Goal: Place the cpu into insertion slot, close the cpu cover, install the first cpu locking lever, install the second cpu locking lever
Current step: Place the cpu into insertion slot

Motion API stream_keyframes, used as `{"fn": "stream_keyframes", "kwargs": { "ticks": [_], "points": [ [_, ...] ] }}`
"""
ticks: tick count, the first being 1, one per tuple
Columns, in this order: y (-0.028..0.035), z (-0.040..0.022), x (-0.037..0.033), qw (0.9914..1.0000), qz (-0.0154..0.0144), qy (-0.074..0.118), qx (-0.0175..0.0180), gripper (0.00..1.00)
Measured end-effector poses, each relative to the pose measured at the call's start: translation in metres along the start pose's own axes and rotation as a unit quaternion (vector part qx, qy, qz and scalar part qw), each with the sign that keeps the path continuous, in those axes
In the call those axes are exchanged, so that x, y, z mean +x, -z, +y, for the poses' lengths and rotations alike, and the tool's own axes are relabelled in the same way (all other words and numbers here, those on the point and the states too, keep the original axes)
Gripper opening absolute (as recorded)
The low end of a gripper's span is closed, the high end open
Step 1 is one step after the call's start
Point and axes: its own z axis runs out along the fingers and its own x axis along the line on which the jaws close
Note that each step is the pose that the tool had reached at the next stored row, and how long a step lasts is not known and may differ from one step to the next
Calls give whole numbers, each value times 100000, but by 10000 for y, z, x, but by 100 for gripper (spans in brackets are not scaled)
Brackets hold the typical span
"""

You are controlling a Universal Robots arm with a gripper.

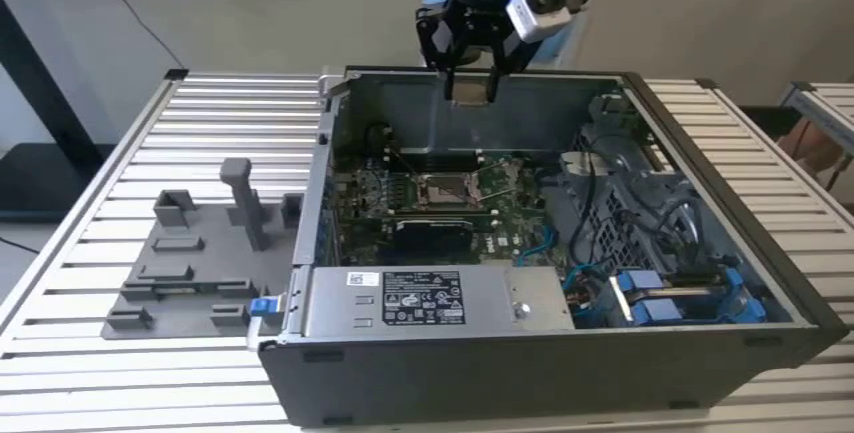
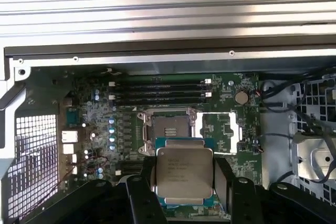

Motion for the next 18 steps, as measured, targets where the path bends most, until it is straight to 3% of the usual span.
{"fn": "stream_keyframes", "kwargs": {
  "ticks": [18],
  "points": [
    [-3,0,0,99994,-74,-1100,-3,54]
  ]
}}
